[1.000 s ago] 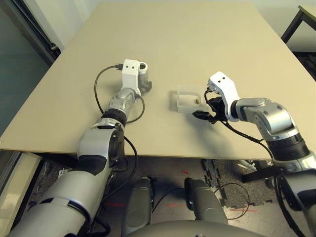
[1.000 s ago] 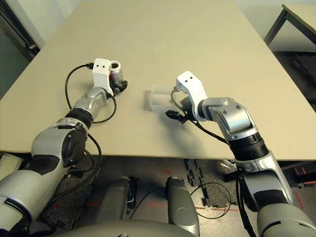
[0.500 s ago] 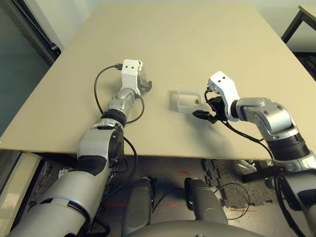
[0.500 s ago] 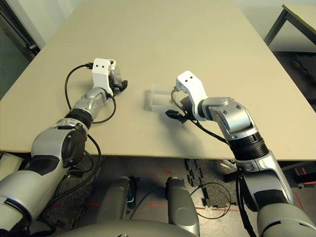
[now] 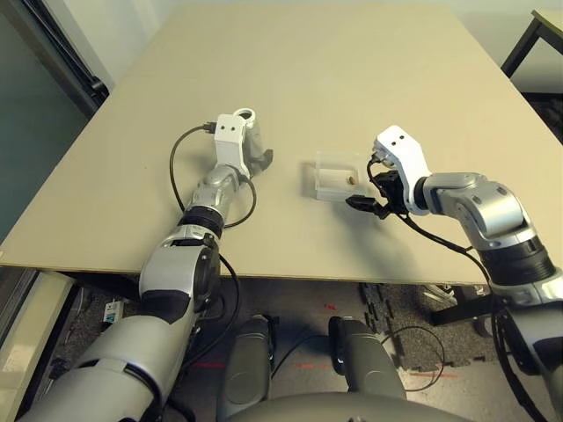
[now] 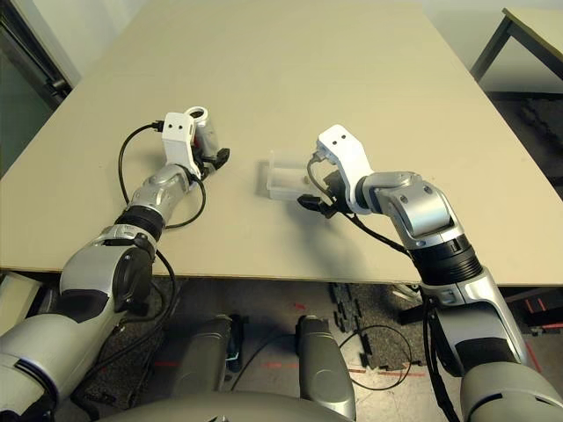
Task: Pour the medicine from the bottle into the box.
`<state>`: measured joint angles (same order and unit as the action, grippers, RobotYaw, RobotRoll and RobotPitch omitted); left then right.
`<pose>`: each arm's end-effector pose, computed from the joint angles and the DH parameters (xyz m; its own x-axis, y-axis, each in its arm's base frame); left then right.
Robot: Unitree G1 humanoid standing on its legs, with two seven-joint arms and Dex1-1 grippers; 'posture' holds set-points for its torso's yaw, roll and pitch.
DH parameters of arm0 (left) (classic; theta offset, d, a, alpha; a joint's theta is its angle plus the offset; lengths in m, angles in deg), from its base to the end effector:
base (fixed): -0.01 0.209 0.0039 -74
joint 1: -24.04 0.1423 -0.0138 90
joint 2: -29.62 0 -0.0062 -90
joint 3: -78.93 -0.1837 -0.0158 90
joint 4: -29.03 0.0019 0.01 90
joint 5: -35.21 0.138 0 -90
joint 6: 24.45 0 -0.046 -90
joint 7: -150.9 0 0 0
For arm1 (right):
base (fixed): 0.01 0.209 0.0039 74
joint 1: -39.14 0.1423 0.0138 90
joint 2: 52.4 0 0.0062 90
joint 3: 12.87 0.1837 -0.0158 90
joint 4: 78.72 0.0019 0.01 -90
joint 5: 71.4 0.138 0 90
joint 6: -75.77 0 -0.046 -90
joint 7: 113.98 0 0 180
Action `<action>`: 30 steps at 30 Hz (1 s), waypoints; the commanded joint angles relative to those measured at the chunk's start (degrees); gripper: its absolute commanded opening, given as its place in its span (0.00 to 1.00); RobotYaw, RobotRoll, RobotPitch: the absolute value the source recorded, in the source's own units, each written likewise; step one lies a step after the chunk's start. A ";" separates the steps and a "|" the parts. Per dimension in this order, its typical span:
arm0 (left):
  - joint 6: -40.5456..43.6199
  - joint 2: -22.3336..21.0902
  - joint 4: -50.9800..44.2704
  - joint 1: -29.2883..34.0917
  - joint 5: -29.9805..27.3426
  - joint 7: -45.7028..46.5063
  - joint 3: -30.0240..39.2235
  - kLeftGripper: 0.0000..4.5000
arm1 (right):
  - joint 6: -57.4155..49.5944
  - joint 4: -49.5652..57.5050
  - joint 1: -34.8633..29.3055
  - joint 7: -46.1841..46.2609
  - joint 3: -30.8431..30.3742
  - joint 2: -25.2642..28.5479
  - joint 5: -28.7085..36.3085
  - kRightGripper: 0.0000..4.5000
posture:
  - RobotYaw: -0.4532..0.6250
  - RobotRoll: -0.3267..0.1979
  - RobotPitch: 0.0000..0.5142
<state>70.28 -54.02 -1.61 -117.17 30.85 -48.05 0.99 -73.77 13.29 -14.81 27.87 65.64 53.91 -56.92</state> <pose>0.3470 0.1688 0.0976 0.9386 -0.2774 -0.2050 0.2616 0.9599 -0.1012 0.2864 -0.1892 0.1663 0.6193 0.5237 -0.5850 -0.6742 0.7365 -0.0544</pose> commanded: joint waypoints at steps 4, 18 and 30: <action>13.73 -0.76 -20.18 10.70 -3.23 -0.78 -0.91 1.00 | -4.22 4.75 -0.56 -1.13 3.15 1.94 2.83 1.00 | 0.48 0.62 0.29; 33.50 -11.69 -50.18 20.72 -12.11 -2.54 4.30 1.00 | -9.88 13.96 -4.53 11.93 26.97 -4.66 7.40 1.00 | 0.49 0.62 0.35; 12.11 -16.57 -25.31 12.02 -9.79 -2.77 6.87 1.00 | 23.27 -1.75 -7.93 26.21 39.53 -11.14 2.84 1.00 | 0.46 0.62 0.42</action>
<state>84.92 -69.80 -30.55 -104.26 20.07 -50.84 7.99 -53.40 13.95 -21.72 53.06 103.66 41.93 -52.96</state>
